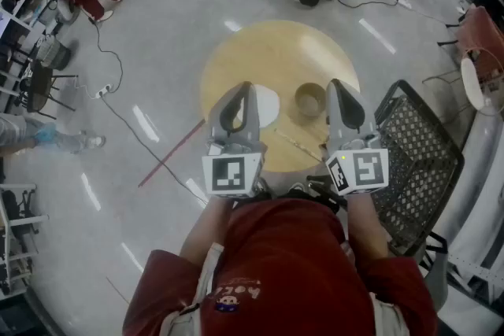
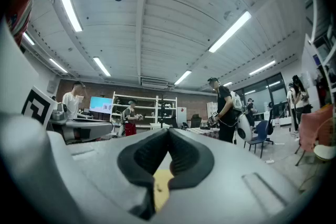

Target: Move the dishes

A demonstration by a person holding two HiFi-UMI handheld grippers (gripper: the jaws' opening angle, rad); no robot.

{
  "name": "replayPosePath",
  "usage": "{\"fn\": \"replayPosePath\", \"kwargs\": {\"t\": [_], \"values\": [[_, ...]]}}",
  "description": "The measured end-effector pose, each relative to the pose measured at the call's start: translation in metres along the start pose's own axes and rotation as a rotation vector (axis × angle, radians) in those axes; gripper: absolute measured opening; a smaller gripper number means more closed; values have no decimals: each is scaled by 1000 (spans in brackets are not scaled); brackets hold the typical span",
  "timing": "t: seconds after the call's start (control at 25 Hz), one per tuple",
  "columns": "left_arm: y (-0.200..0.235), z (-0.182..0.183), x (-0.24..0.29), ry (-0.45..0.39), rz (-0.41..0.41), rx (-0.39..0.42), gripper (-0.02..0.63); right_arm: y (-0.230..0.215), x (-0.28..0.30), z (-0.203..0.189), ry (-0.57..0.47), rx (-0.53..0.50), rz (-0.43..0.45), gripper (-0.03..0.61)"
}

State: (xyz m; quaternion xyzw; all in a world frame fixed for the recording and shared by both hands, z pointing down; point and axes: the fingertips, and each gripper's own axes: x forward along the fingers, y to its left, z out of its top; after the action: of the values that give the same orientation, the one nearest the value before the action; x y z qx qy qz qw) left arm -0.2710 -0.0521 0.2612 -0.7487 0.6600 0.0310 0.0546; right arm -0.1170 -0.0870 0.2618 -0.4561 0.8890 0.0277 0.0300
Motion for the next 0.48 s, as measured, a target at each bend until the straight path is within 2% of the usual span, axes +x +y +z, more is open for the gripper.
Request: {"fn": "replayPosePath", "kwargs": {"t": [0.48], "values": [[-9, -2, -7, 14, 32, 22, 6, -2, -6, -7, 13, 1, 21, 2]]}}
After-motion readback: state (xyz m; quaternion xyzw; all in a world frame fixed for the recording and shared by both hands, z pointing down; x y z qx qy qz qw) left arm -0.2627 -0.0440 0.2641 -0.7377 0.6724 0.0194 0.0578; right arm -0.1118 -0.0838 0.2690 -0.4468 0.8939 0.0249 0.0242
